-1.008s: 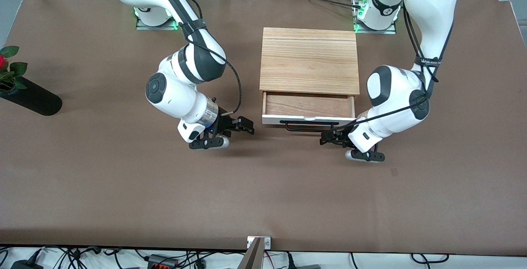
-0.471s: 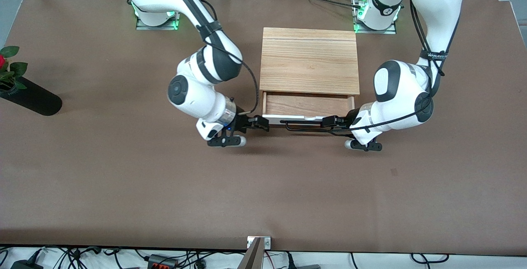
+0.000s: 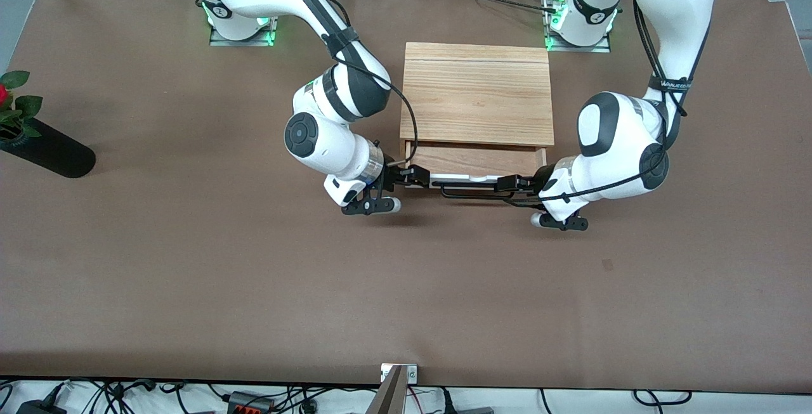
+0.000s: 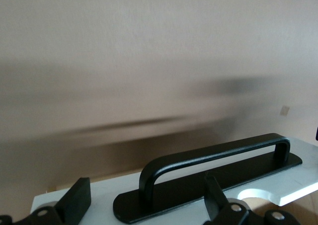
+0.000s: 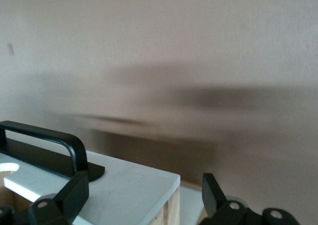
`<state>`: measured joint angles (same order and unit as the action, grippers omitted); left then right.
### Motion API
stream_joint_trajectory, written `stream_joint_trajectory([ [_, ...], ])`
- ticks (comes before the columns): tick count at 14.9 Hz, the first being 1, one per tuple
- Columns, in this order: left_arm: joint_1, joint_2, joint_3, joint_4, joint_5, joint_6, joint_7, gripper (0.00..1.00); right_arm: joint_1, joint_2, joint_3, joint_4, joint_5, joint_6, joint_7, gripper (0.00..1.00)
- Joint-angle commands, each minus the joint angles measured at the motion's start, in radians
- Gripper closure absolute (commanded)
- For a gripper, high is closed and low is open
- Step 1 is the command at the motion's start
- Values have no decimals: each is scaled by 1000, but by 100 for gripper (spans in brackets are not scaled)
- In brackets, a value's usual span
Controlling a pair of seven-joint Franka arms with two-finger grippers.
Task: Close drawer with both arms simultaneously
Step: 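Push the drawer front into the box with both grippers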
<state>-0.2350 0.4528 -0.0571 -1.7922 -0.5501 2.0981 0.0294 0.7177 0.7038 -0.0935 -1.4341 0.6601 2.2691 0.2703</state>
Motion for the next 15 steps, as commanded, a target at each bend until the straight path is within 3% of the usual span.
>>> stream_joint_trajectory([
  [1,9,-22,-13,-41,-21,-76,17,0,5,3,-3,6,12,-98,-6,0],
  [5,9,-13,-13,-41,-21,-110,15,0,16,3,-3,6,12,-183,-8,0],
  [10,11,-11,-13,-38,-21,-254,12,0,31,5,-2,4,9,-316,-13,0],
  [15,11,-13,-12,-33,-22,-299,12,0,29,9,-5,6,-4,-323,-3,0],
])
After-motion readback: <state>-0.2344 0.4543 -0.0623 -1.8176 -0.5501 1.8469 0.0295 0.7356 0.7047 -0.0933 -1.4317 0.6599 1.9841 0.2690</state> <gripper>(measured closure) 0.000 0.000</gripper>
